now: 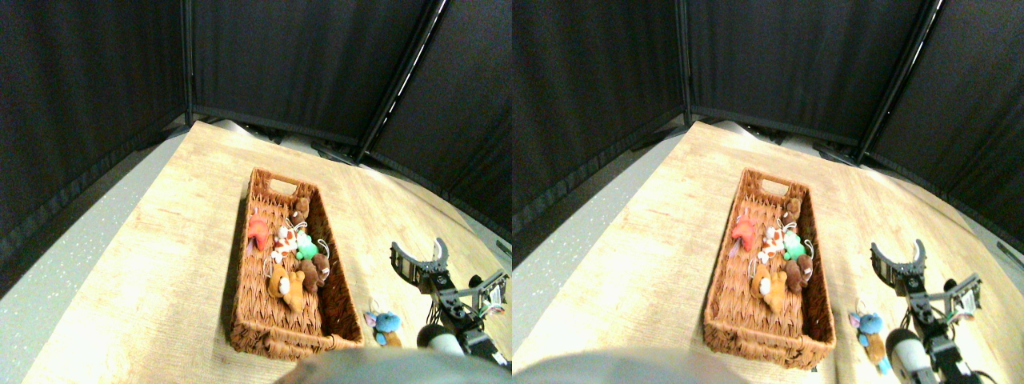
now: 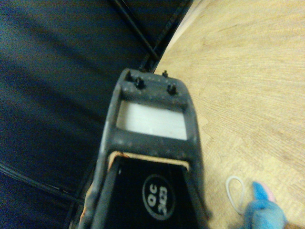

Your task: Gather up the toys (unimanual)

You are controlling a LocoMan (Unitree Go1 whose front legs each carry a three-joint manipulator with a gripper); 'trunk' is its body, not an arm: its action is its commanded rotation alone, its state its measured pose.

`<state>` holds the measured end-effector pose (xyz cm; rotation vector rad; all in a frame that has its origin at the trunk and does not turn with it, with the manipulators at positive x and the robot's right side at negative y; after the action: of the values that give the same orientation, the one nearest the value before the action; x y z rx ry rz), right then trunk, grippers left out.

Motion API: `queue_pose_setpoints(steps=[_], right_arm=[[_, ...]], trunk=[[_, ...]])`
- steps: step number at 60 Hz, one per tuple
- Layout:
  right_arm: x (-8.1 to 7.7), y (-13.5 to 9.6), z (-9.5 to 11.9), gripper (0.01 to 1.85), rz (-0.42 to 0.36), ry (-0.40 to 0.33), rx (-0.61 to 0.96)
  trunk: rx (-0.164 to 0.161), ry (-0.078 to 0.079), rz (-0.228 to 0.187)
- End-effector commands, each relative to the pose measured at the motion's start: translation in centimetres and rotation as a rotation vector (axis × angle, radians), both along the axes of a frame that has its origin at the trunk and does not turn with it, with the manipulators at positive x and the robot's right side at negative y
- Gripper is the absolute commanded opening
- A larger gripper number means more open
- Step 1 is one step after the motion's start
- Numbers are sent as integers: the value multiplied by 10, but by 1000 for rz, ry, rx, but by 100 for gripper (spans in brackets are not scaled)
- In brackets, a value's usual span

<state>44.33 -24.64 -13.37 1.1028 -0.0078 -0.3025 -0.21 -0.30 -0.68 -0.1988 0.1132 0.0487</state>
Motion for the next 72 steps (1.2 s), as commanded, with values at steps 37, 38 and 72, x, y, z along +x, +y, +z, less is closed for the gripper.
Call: queue_pose_setpoints(steps=[37,38,72], right_arm=[[-46,5,-48,82,11,108,176],[-46,5,-51,82,17,113,181],[-26,-10,-90,81,-61,197,240]], trunk=[[-40,4,18],[-40,4,18],[-55,2,43]])
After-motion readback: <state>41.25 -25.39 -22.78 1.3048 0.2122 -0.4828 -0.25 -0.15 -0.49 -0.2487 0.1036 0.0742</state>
